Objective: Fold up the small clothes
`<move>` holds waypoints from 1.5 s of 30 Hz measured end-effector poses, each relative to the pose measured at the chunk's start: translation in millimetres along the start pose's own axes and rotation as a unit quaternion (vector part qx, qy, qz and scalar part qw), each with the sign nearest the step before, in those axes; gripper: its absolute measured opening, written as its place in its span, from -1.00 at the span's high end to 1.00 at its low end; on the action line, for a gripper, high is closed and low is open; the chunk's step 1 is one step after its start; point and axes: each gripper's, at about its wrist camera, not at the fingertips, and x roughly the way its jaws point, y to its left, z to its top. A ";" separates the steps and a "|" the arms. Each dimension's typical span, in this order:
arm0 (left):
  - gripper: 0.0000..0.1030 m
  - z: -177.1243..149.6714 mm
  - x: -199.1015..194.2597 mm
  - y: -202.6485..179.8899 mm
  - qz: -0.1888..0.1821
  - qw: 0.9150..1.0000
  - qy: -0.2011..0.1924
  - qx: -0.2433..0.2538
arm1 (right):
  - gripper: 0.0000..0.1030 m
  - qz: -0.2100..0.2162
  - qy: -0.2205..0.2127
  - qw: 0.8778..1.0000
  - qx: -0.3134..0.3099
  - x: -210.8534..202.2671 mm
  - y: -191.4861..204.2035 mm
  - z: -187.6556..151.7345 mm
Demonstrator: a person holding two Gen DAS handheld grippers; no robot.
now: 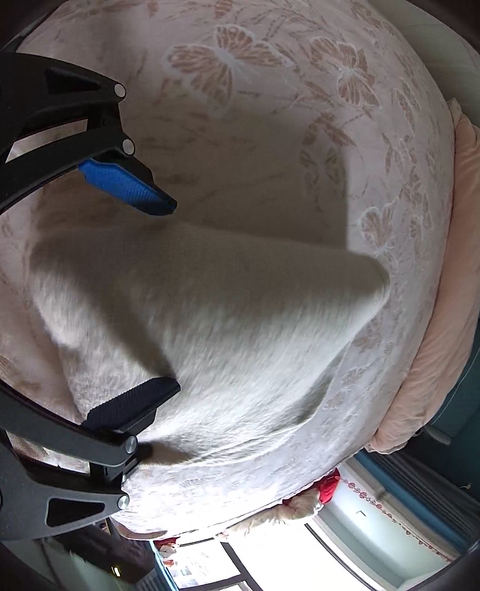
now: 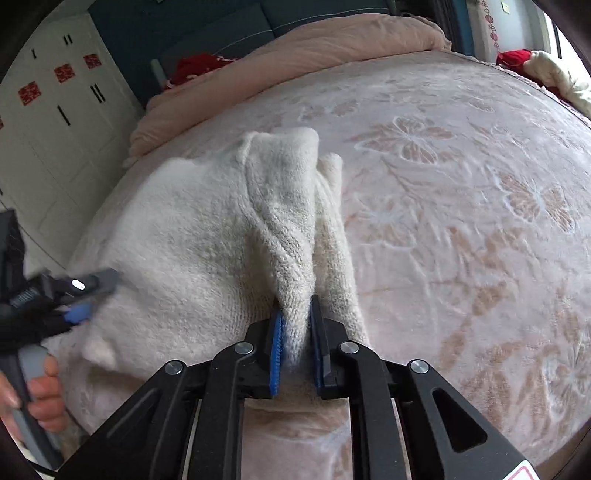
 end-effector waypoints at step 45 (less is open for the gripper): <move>0.14 38.4 -331.8 -19.5 -0.160 0.931 -0.286 0.162 | 0.26 0.195 -0.343 0.912 -0.110 -304.3 172.2 77.2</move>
